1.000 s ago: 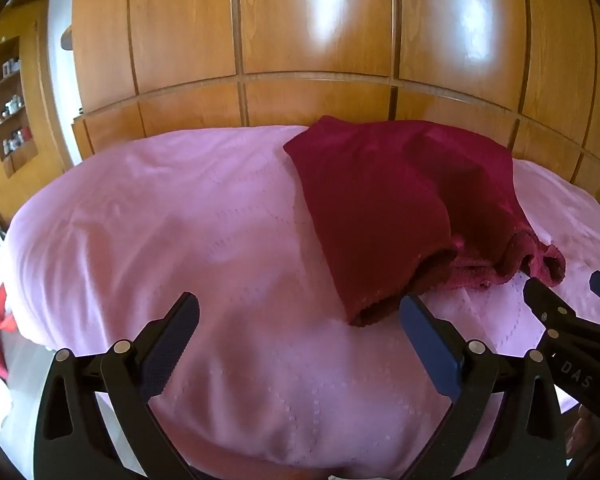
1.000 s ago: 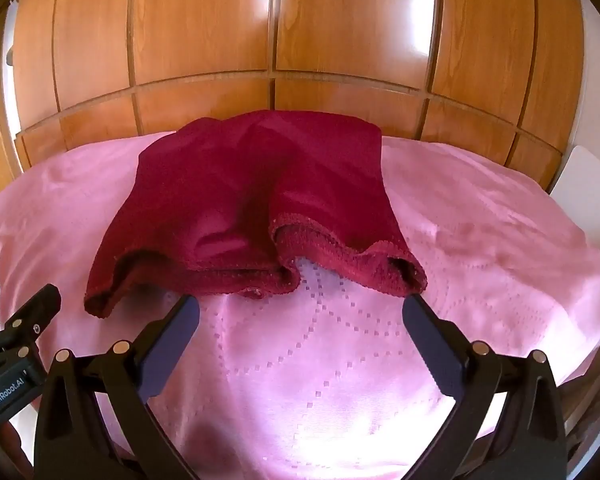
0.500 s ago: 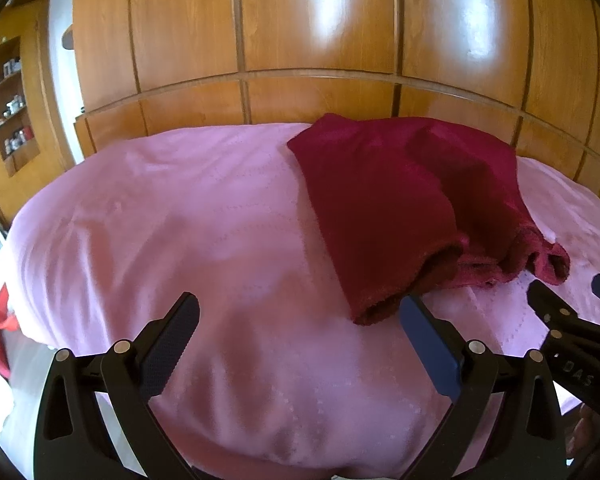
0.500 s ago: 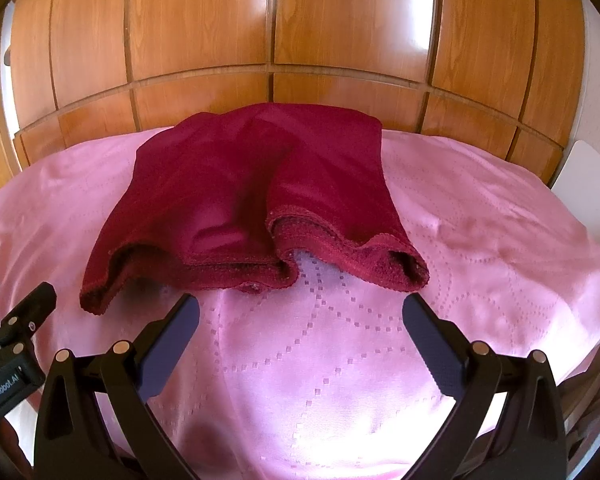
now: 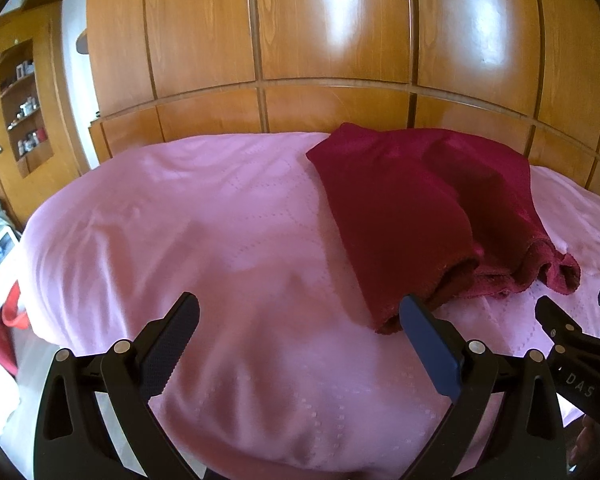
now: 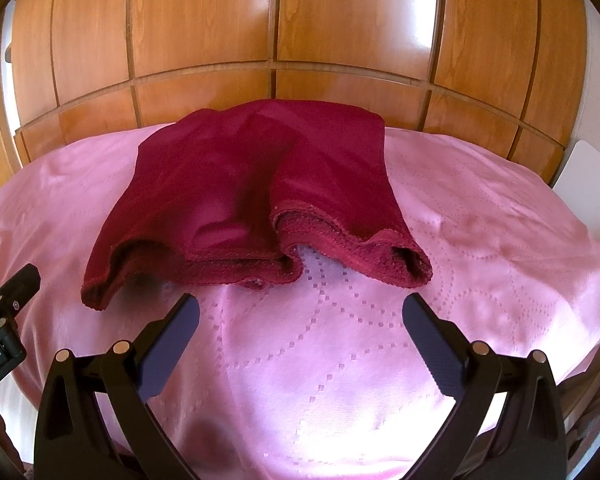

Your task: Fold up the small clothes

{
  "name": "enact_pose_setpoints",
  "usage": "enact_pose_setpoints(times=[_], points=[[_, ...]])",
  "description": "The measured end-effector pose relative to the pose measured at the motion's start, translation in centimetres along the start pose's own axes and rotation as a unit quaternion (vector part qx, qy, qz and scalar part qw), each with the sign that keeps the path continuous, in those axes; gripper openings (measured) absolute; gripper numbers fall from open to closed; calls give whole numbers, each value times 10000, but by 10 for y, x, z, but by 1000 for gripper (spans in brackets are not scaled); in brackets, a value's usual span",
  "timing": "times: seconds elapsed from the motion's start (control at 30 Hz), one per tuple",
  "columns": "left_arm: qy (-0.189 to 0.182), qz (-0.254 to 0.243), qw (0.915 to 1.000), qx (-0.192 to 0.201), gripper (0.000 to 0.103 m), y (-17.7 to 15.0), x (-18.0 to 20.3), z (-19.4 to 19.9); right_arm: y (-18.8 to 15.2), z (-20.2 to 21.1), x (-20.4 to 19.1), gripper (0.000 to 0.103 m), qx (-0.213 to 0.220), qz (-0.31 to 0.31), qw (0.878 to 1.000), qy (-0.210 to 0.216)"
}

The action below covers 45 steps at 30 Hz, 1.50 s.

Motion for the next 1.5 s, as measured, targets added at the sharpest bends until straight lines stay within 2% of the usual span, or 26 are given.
enact_pose_setpoints(times=[0.63, 1.0, 1.5], points=[[-17, -24, 10000, 27, 99, 1, 2, 3, -1, -2, 0, 101, -32, -36, 10000, 24], [-52, -71, 9999, -103, 99, 6, 6, -3, 0, -6, 4, 101, -93, -124, 9998, 85], [-118, -200, 9992, -311, 99, 8, 12, -24, 3, -17, 16, 101, -269, -235, 9986, 385]])
Point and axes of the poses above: each gripper's, at about its wrist camera, not at the fingertips, and z roughly against the way its jaws point, x to its right, y to its top, the point moved 1 cm from there along -z, roughly the way its jaws point, and after that the axes turned 8 degrees about -x, right-handed, at the moved point
